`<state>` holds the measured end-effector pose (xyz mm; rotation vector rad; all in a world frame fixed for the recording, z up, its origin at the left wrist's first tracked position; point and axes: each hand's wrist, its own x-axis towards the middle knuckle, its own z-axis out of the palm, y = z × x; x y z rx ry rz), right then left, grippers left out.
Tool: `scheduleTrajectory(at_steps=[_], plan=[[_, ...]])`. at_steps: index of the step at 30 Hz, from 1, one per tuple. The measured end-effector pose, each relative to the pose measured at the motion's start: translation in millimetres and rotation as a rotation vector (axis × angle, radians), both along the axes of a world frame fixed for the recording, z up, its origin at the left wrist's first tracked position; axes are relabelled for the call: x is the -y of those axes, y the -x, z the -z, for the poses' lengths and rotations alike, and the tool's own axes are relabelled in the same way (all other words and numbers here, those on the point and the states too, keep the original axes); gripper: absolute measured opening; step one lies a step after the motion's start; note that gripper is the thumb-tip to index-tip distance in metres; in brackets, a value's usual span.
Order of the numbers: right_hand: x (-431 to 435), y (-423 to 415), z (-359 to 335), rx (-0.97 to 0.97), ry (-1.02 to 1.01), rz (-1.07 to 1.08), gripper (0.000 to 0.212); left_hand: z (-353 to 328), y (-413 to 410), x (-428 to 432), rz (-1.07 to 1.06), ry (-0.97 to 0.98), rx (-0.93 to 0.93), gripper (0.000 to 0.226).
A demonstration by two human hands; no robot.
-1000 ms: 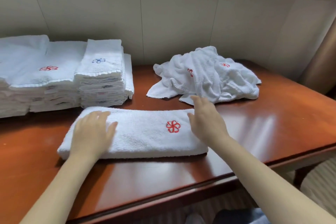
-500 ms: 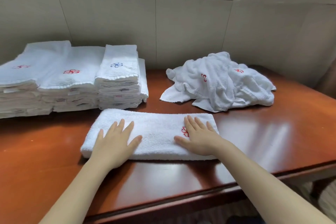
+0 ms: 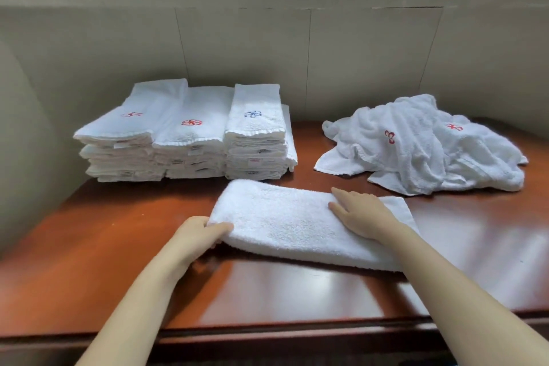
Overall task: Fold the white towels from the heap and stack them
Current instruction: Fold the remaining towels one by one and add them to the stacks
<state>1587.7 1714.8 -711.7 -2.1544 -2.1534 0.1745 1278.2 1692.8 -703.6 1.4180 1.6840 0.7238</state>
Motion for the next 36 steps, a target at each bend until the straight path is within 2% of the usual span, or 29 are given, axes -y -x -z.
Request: scheduleTrajectory(at_steps=[2, 4, 6, 8, 10, 14, 16, 18, 20, 23, 25, 27, 30, 34, 36], plan=[[4, 6, -4, 0.047, -0.049, 0.0, 0.047, -4, -1, 0, -0.05, 0.008, 0.265, 0.013], [8, 13, -10, -0.009, -0.036, 0.0, 0.035, -6, -1, -5, -0.165, -0.024, 0.487, 0.017], [16, 22, -16, -0.104, 0.075, -0.041, 0.042, -7, 3, -11, -0.308, -0.059, 0.632, 0.019], [28, 37, -19, -0.244, 0.292, -0.117, 0.049, -5, 6, -16, -0.436, -0.048, 0.748, 0.023], [40, 52, -16, -0.328, 0.437, -0.177, 0.046, -2, 7, -15, -0.448, -0.026, 0.721, 0.021], [40, 75, -12, -0.351, 0.252, -0.152, 0.031, -3, -3, -6, -0.279, -0.085, 0.518, 0.012], [36, 87, -13, -0.577, 0.168, -0.089, 0.031, -12, -9, 1, -0.195, -0.203, 0.5, 0.017], [33, 100, -18, -0.942, 0.133, -0.051, 0.043, -25, -13, 7, -0.102, -0.327, 0.543, 0.02], [27, 109, -28, -1.256, 0.172, -0.118, 0.041, -40, -11, 12, -0.043, -0.4, 0.626, 0.02], [24, 117, -49, -1.474, 0.194, -0.173, 0.026, -58, 8, 16, -0.008, -0.468, 0.65, 0.02], [18, 127, -65, -1.446, 0.083, -0.213, 0.015, -72, 25, 15, -0.003, -0.507, 0.593, 0.024], [11, 140, -84, -1.34, -0.037, -0.241, 0.009, -87, 43, 10, -0.015, -0.537, 0.517, 0.028], [-3, 157, -114, -1.151, -0.168, -0.254, 0.018, -111, 63, 0, -0.02, -0.545, 0.425, 0.026], [-17, 170, -152, -1.046, -0.261, -0.252, 0.02, -146, 76, -17, -0.008, -0.605, 0.389, 0.023], [-29, 171, -172, -1.018, -0.225, -0.287, 0.015, -168, 80, -27, -0.018, -0.69, 0.333, 0.022]])
